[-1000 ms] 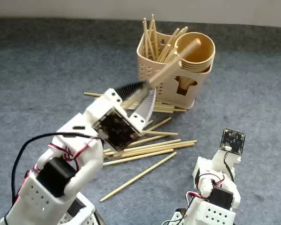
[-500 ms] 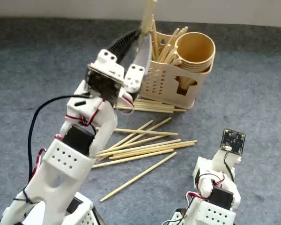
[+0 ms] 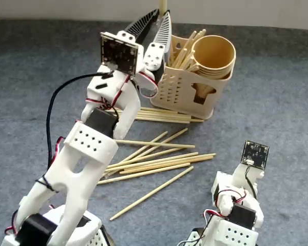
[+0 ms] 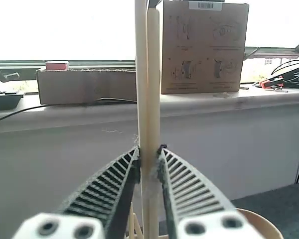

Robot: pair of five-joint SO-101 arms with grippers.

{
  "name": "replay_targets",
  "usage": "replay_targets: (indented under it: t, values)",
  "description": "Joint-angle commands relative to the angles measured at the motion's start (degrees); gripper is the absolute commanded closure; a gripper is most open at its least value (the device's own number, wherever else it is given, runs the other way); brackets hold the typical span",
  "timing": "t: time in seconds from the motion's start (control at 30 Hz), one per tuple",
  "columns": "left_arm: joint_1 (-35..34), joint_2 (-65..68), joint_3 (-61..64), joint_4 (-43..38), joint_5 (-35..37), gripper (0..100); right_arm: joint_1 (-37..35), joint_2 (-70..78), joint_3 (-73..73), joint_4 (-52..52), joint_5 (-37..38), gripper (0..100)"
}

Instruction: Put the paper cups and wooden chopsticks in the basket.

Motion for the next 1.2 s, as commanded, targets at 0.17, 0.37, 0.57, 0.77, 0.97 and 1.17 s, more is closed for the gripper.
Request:
replay_targets:
  t: [0.17, 0.37, 0.57, 0.77, 0.97, 1.17]
  values:
    - [-0.7, 4.9, -4.9, -1.4, 0.4, 99, 0.6, -0.3, 8.7, 0.3, 0.0, 99.3]
    - [-1.7, 7.1, -8.5, -1.4, 0.5, 99, 0.6, -0.3, 8.7, 0.3, 0.0, 99.3]
    - [-1.5, 7.3, -6.3, -1.2, 0.5, 99, 0.6, -0.3, 8.7, 0.3, 0.0, 99.3]
    - [-0.3, 7.4, -0.7, -1.0, 0.4, 99, 0.6, -0.3, 8.7, 0.3, 0.0, 99.3]
    - [0.6, 7.4, 3.7, -0.7, 0.4, 92, 0.6, -0.3, 8.7, 0.3, 0.0, 99.3]
    - [0.7, 6.9, -0.4, 12.4, 0.5, 85, 0.6, -0.3, 8.7, 0.3, 0.0, 99.3]
